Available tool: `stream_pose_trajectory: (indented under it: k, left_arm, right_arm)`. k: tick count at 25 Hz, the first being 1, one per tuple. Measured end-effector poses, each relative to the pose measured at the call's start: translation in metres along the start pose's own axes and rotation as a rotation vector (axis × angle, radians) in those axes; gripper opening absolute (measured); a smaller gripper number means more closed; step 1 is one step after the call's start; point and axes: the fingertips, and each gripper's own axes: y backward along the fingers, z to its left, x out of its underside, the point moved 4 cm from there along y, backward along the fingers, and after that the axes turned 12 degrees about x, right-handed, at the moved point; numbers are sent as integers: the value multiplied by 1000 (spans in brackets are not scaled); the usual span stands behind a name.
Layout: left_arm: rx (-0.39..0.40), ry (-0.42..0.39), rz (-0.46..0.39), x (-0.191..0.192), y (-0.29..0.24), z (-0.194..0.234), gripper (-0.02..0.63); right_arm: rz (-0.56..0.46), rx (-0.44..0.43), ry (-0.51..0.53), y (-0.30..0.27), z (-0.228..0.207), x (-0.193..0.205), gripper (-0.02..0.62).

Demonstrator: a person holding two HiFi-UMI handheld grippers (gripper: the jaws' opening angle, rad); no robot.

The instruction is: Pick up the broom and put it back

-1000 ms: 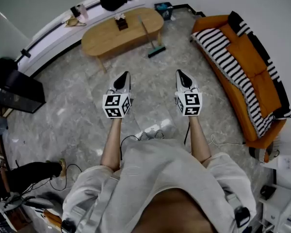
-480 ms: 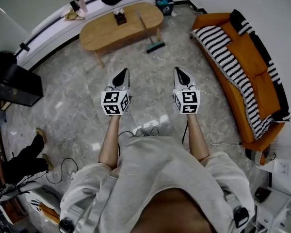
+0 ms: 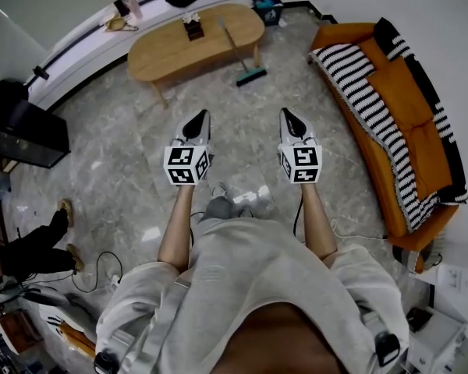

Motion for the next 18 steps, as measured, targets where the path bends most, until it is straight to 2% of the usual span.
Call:
stream_pose_trajectory:
  k: [8, 18]
  left_arm:
    - [-5, 18, 12, 6, -24, 27, 3]
    - [23, 47, -1, -3, -90, 102, 3]
  right_arm:
    - [19, -14, 12, -37, 2, 5, 3]
    - [41, 11, 38, -128, 2, -2, 3]
